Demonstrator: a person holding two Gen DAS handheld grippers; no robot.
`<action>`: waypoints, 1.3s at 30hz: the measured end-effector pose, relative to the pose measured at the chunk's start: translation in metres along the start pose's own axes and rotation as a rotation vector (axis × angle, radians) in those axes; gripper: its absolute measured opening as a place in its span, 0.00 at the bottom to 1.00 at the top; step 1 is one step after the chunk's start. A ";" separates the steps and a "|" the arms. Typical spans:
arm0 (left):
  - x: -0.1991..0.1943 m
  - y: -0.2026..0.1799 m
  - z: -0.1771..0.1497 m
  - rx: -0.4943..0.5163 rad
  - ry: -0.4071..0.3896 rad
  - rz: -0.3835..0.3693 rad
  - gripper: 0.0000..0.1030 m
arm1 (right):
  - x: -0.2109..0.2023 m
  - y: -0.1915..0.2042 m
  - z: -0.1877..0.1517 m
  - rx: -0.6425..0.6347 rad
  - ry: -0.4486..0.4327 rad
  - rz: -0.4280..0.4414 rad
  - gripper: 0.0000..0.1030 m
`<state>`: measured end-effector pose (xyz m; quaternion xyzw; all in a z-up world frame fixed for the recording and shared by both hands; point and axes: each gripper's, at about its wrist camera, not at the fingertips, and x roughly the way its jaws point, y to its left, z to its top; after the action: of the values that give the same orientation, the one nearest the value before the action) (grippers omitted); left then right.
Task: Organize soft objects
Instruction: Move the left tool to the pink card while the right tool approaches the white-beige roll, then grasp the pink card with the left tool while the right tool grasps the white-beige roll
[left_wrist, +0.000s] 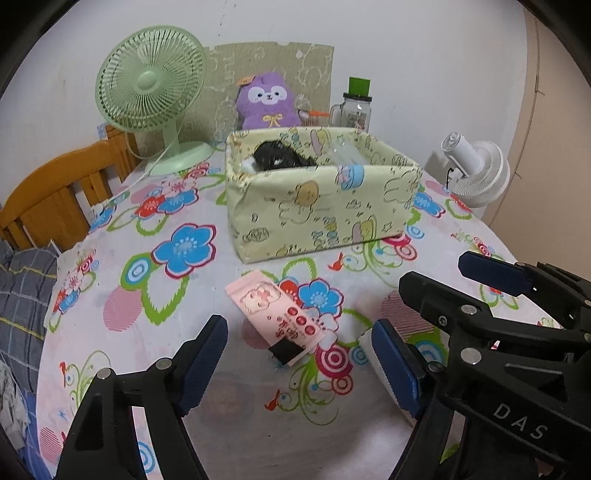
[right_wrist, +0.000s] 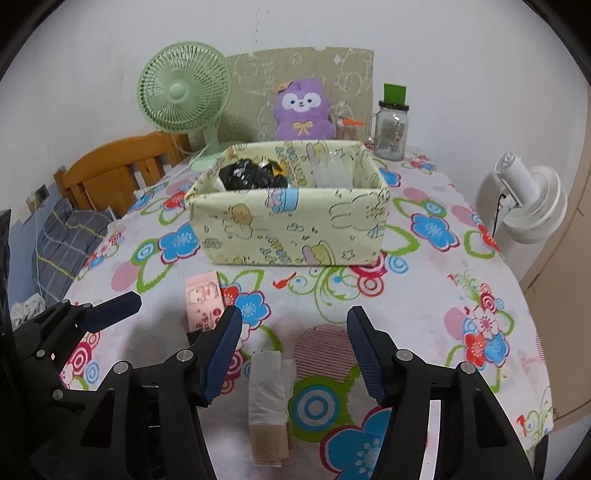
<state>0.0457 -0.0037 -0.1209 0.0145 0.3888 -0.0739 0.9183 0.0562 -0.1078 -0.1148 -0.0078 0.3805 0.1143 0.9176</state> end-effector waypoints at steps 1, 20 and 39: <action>0.002 0.002 -0.002 -0.002 0.005 -0.001 0.80 | 0.002 0.001 -0.001 -0.001 0.004 0.001 0.61; 0.034 0.011 -0.033 -0.005 0.092 0.001 0.79 | 0.039 0.011 -0.028 -0.005 0.113 0.024 0.61; 0.041 0.009 -0.038 0.014 0.099 0.007 0.79 | 0.058 0.012 -0.033 0.031 0.172 0.071 0.26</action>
<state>0.0479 0.0037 -0.1770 0.0260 0.4333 -0.0727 0.8979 0.0705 -0.0878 -0.1784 0.0101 0.4599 0.1397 0.8768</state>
